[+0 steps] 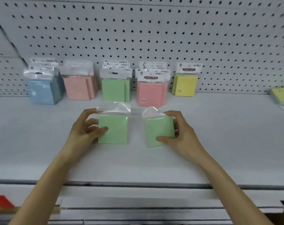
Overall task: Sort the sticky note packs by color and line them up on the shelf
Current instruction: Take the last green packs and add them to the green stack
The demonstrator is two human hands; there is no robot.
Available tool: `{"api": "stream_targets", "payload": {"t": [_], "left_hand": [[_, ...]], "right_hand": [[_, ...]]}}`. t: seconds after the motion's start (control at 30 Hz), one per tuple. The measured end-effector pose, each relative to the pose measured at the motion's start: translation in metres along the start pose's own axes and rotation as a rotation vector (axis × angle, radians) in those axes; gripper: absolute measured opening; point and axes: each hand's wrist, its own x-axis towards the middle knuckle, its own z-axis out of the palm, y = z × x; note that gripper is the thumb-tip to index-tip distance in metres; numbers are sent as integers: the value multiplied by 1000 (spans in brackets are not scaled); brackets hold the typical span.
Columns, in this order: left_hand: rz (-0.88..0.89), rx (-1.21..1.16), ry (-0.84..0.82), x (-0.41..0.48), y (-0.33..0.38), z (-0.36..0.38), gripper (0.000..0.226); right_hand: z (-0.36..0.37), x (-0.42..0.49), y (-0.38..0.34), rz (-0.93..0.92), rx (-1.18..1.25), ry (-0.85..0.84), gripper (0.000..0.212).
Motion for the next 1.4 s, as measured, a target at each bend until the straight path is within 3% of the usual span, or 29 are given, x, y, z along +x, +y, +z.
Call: {"api": "stream_targets", "payload": {"t": [0.13, 0.3, 0.47, 0.73, 1.13, 1.2, 1.3, 1.4], "left_hand": [[55, 23, 194, 5, -5, -54, 46], [62, -108, 373, 12, -19, -86, 43], [85, -108, 309, 16, -27, -91, 49], [95, -93, 298, 20, -32, -93, 49], [80, -80, 299, 21, -32, -91, 45], [97, -56, 303, 21, -32, -90, 46], [139, 23, 314, 26, -30, -81, 47], [150, 43, 260, 43, -29, -67, 47]], "right_hand": [[53, 31, -17, -23, 145, 45, 85], [105, 80, -34, -41, 141, 175, 70], [129, 117, -38, -136, 48, 264, 84], [137, 128, -41, -226, -157, 432, 88], [137, 132, -41, -150, -322, 515, 98], [135, 129, -43, -138, -228, 515, 87], [134, 121, -43, -268, -106, 491, 50], [132, 113, -40, -318, -8, 305, 26]]}}
